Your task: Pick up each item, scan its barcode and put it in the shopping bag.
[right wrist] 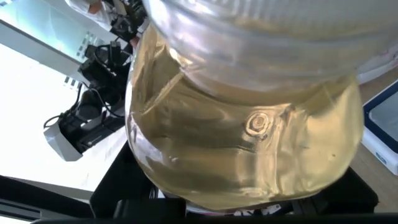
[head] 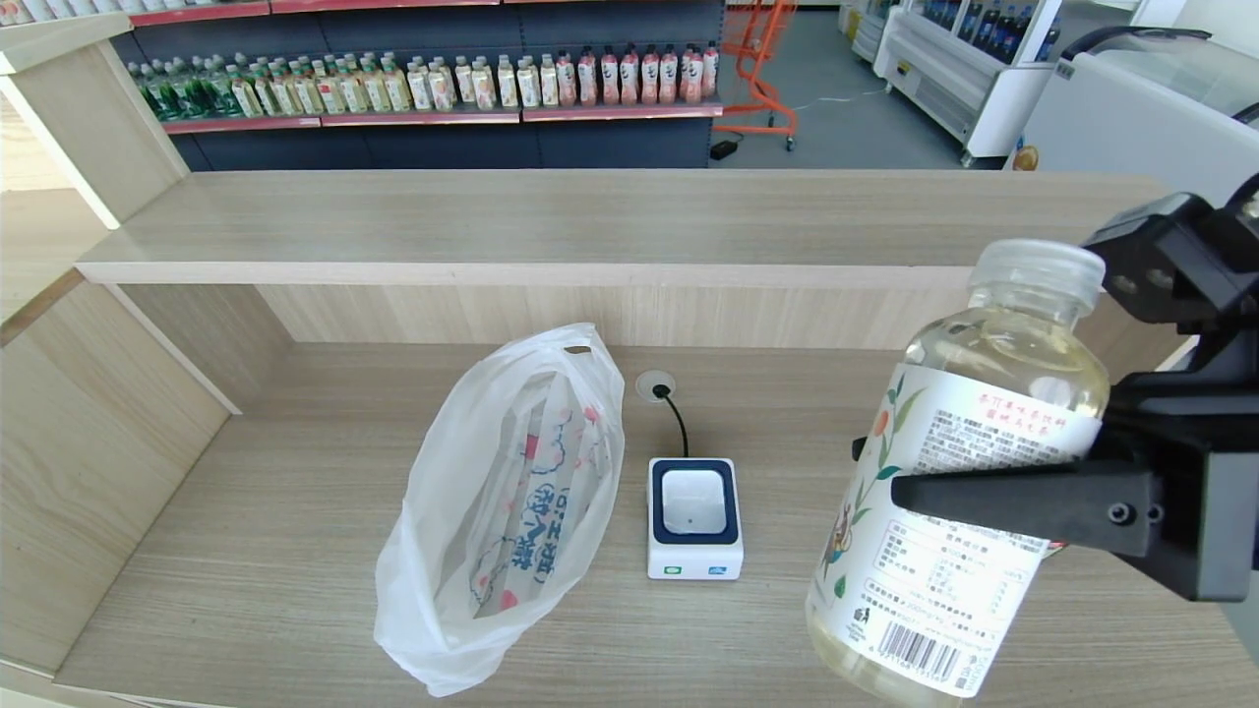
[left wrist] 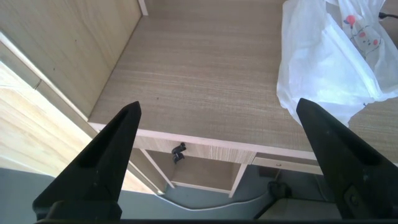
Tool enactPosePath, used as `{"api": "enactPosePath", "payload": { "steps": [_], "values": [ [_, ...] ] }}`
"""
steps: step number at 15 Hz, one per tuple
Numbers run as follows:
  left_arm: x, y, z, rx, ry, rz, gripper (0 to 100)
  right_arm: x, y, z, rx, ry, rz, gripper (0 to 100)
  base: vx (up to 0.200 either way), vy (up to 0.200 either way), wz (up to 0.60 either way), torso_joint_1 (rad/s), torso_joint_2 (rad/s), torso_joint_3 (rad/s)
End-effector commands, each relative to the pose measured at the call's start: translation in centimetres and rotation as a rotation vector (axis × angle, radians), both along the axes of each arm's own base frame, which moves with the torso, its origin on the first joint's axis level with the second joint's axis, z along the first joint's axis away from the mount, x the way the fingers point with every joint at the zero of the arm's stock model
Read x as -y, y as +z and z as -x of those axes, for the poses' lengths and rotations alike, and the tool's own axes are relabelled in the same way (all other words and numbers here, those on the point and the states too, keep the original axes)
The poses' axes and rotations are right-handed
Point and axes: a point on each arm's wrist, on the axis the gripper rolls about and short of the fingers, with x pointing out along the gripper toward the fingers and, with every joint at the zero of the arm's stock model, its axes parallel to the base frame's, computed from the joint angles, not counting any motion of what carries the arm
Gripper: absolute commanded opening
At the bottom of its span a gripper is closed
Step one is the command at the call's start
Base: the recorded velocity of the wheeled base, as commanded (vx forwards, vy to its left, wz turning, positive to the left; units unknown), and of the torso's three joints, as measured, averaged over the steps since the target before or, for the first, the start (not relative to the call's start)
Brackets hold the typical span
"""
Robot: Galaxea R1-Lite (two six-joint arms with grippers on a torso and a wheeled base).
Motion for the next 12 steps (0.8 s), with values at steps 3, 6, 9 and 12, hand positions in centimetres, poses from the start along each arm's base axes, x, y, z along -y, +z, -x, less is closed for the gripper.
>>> {"api": "enactPosePath", "payload": {
  "steps": [3, 6, 9, 12],
  "values": [
    [0.0, 0.0, 0.0, 0.0, 0.001, 0.0, 100, -0.4, -0.4, -0.8, 0.114, 0.005, 0.02, 0, 0.0, 0.0, 0.0, 0.0, 0.0, 0.0],
    [0.0, 0.0, 0.0, 0.0, 0.001, 0.0, 100, 1.4, -3.5, -4.6, 0.529, -0.052, 0.23, 0, 0.0, 0.0, 0.0, 0.0, 0.0, 0.0],
    [0.0, 0.0, 0.0, 0.0, 0.001, 0.0, 100, 2.7, -6.6, -8.2, 0.679, -0.107, 0.416, 0, 0.0, 0.0, 0.0, 0.0, 0.0, 0.0],
    [0.0, 0.0, 0.0, 0.0, 0.001, 0.0, 100, 2.5, -7.9, -11.3, 0.826, -0.112, 0.457, 0, 0.0, 0.0, 0.0, 0.0, 0.0, 0.0]
  ]
}}
